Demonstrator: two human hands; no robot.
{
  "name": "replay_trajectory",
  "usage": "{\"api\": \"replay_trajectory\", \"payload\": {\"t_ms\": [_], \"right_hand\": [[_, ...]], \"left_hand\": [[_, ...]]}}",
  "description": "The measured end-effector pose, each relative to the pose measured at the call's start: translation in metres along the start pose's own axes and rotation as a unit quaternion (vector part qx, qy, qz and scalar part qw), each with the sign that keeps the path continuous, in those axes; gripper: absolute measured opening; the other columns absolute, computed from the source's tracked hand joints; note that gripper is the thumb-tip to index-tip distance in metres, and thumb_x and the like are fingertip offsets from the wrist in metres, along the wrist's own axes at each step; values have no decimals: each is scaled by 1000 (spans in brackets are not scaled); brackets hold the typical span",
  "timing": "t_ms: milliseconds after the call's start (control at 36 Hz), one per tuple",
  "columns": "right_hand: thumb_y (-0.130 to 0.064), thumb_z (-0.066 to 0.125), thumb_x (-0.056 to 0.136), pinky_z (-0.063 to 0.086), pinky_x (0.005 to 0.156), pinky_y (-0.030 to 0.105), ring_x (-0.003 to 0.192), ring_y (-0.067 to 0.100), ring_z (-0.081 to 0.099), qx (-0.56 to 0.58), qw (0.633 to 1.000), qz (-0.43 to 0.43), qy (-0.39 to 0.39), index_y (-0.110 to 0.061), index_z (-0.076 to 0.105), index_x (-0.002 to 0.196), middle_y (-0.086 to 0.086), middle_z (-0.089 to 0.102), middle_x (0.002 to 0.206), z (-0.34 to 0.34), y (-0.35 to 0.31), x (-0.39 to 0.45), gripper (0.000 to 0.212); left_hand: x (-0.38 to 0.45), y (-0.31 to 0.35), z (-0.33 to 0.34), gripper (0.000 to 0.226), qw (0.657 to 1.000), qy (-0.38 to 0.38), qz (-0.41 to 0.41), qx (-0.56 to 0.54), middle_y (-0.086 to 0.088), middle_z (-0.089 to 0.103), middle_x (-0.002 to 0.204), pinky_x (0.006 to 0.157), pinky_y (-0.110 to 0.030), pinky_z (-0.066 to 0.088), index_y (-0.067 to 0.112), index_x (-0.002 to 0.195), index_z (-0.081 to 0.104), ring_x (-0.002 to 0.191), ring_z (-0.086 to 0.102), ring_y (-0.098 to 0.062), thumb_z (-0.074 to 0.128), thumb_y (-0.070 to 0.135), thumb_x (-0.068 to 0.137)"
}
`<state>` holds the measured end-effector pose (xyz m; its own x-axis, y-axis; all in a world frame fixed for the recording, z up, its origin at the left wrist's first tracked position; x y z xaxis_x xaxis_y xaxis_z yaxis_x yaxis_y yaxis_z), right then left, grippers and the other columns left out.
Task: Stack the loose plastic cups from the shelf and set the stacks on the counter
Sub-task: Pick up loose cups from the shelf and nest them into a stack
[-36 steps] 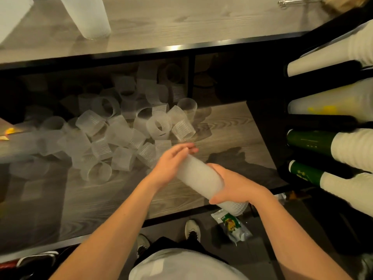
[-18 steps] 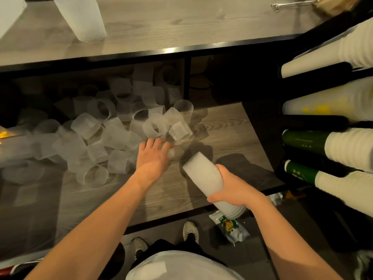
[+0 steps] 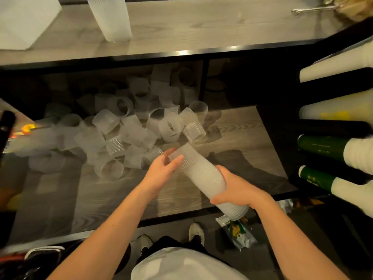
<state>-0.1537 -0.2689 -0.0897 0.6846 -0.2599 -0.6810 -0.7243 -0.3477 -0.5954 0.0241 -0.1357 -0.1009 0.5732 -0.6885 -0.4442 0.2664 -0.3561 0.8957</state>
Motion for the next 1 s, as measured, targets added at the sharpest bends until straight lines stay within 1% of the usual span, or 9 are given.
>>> {"api": "replay_trajectory", "payload": {"t_ms": [250,361,500,583,667,750,889,944,1000], "right_hand": [[-34,87,70,50,100,42,116,12,52,21,1000,-17,16,-40,15,154,-12,50,129,3,-13,3,111],[-36,86,67,52,95,46,113,16,53,20,998,-7,59,-42,19,150,-7,49,128,-4,-12,2,107],[-38,86,64,51,95,47,115,18,51,4,998,-13,69,-48,16,150,-5,45,132,-5,-14,-1,111],[-34,87,69,50,97,42,117,14,50,39,997,-28,62,-47,14,152,-9,46,132,1,-22,-3,111],[-31,87,71,50,95,36,114,7,50,50,997,-47,47,-47,17,151,-14,48,130,9,-34,-5,108],[-32,87,70,52,94,36,111,4,53,42,997,-54,34,-47,17,150,-17,50,126,16,-41,-5,108],[-29,86,70,52,91,37,113,12,52,-2,998,-46,41,-41,17,152,-7,48,131,15,-38,-7,108],[-31,86,70,52,92,41,113,15,52,-6,998,-30,54,-38,18,152,-4,48,130,12,-33,-6,107],[-37,85,69,51,95,44,114,18,52,-2,998,-11,66,-39,16,152,-3,48,130,10,-28,-6,109]], "left_hand": [[-9,7,-9,77,996,78,0,-44,3,58,136,94,-34,54,20,145,41,115,61,-9,74,49,82],[-24,35,-26,72,980,141,78,119,14,47,135,96,-25,40,29,147,32,118,48,-3,72,36,88],[-31,58,-30,77,956,106,118,248,20,49,134,101,-30,41,33,147,32,120,47,-7,75,38,83],[-29,57,-35,72,981,111,93,130,20,49,133,88,-20,44,31,145,37,110,54,1,74,41,84],[-25,40,-27,89,997,68,31,-1,12,54,140,103,-34,48,26,147,41,123,55,-6,76,59,72],[-31,32,-7,90,998,-2,15,66,8,51,143,108,-40,45,25,147,40,126,53,-10,75,61,72],[-30,16,-1,68,985,-17,36,170,13,49,137,103,-28,42,23,147,38,127,49,-8,64,50,90],[-28,24,-18,61,965,76,86,236,9,47,135,106,-31,37,23,145,40,132,40,-13,61,47,92],[-28,39,-33,67,867,175,169,434,0,44,138,108,-39,33,21,145,39,133,33,-21,70,39,87]]}}
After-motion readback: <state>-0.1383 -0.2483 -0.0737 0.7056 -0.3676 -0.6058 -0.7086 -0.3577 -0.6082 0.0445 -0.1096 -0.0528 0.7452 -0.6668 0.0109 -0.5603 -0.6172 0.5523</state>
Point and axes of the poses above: each hand's wrist, its own x-axis towards the middle knuckle, its own z-axis out of the palm, y = z × x, the point moved 8 cm from there along x, towards the middle knuckle
